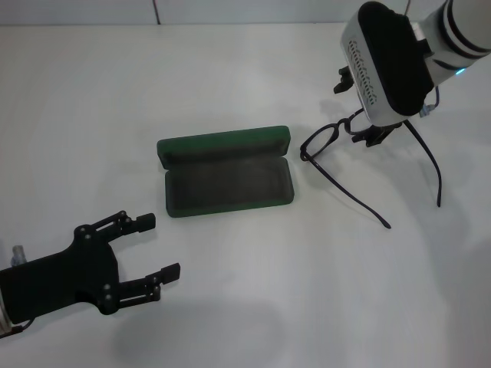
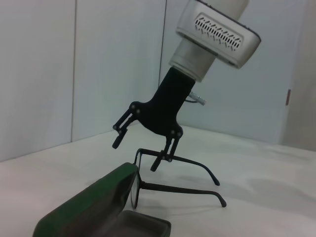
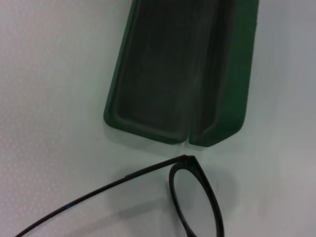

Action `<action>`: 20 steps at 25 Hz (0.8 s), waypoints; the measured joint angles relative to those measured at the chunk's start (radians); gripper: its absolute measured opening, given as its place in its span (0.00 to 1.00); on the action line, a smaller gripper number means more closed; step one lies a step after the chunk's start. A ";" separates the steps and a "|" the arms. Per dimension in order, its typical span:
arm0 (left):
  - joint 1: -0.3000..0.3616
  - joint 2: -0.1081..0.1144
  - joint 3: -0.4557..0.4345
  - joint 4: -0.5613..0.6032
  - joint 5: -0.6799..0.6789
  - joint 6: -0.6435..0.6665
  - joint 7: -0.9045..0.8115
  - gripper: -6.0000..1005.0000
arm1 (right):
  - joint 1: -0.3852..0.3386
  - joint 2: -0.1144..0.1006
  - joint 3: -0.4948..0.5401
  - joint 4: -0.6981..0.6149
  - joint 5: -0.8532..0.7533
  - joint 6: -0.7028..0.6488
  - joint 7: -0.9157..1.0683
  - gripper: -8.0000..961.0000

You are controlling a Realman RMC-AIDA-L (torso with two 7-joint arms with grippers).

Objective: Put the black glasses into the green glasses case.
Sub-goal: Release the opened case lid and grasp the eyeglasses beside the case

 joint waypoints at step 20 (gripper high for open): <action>-0.009 -0.001 -0.005 -0.001 0.000 -0.004 -0.014 0.84 | 0.021 0.000 -0.089 0.073 0.049 0.060 -0.007 0.70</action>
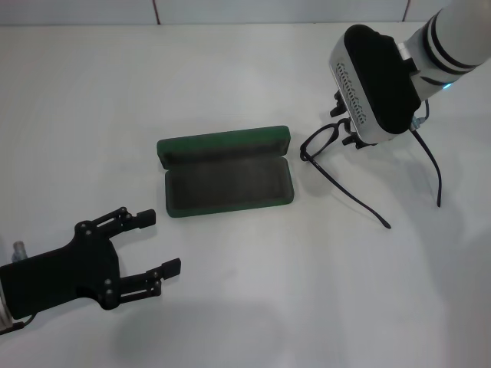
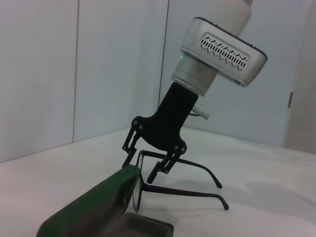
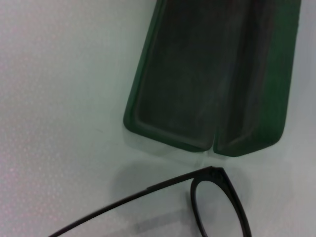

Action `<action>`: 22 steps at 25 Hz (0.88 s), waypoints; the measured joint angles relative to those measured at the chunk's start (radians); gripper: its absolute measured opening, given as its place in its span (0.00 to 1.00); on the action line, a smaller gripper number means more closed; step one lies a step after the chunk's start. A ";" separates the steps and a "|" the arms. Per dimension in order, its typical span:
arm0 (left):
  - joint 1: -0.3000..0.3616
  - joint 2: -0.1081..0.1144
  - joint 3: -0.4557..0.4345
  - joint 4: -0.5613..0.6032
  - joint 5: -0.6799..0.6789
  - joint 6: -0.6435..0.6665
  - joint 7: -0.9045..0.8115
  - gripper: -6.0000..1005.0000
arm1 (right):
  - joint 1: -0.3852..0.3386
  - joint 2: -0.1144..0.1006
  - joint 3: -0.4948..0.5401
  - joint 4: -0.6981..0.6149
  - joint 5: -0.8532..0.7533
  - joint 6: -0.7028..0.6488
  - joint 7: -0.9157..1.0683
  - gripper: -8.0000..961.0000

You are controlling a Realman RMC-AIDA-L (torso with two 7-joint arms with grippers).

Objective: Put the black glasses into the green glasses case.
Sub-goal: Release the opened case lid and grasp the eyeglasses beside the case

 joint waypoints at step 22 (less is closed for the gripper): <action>-0.008 0.003 0.003 0.000 0.000 -0.006 -0.016 0.84 | 0.063 -0.016 0.186 0.030 -0.021 -0.161 0.022 0.02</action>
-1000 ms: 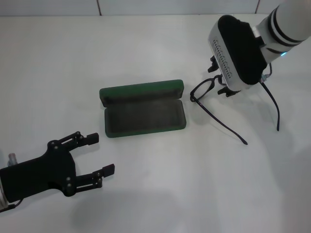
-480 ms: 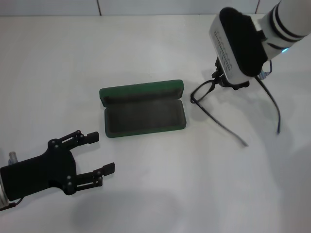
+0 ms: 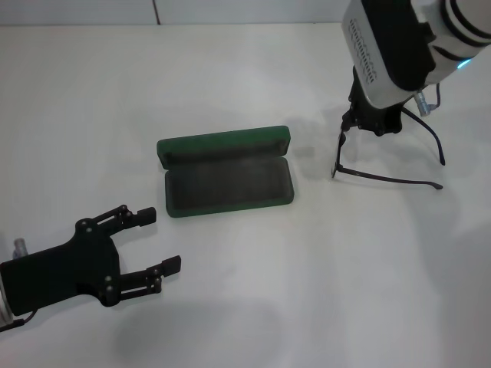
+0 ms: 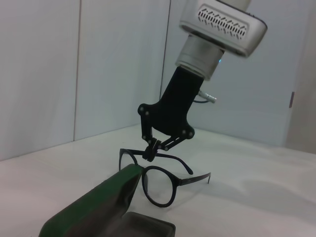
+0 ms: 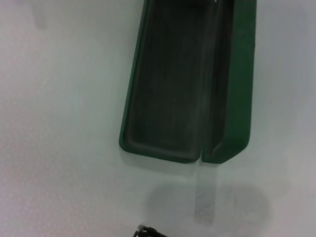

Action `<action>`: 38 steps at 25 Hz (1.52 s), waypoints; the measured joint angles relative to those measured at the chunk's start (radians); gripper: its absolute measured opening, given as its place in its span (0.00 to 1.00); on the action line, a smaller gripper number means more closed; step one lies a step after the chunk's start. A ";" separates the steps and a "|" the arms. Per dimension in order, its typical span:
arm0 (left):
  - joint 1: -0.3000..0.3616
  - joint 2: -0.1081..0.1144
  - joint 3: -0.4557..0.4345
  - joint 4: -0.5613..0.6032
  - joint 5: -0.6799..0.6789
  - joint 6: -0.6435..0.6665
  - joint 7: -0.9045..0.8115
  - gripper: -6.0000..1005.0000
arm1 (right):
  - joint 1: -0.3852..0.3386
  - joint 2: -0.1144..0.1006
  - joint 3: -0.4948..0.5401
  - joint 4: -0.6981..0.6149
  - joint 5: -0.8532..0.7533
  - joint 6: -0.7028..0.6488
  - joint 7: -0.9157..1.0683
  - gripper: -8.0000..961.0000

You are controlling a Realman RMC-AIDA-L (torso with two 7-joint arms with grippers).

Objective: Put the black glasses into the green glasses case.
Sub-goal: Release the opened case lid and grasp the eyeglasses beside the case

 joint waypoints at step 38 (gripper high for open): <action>-0.014 0.002 -0.004 0.012 -0.001 0.001 -0.010 0.84 | -0.057 0.017 -0.083 -0.094 -0.014 0.062 -0.347 0.85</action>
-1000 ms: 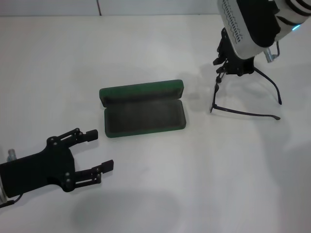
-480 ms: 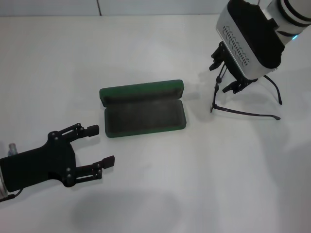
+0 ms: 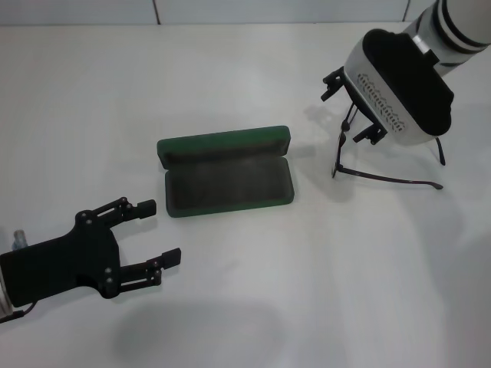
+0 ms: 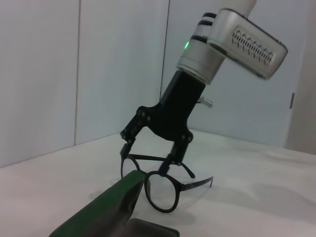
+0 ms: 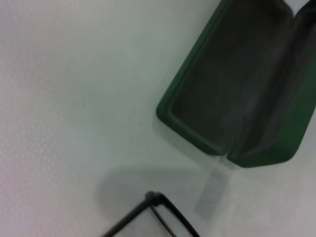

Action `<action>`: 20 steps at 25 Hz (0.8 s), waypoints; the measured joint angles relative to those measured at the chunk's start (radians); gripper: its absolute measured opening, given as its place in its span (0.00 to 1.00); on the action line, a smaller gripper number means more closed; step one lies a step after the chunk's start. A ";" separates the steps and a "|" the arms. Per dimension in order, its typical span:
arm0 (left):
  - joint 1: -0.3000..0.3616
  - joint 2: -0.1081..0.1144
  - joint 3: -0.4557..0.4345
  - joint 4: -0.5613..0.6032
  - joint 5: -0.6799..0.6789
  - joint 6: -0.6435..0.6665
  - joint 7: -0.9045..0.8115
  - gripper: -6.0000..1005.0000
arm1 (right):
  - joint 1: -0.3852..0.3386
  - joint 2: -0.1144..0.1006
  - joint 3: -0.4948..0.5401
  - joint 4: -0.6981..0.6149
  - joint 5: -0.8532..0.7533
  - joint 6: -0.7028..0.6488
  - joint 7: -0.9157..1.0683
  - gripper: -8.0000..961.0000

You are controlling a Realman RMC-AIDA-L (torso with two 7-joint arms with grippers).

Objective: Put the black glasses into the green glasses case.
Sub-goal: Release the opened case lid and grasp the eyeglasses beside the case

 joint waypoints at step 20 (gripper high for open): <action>-0.010 0.000 0.001 -0.003 0.000 -0.014 -0.002 0.84 | -0.003 -0.002 -0.027 0.134 0.124 0.176 -0.250 0.85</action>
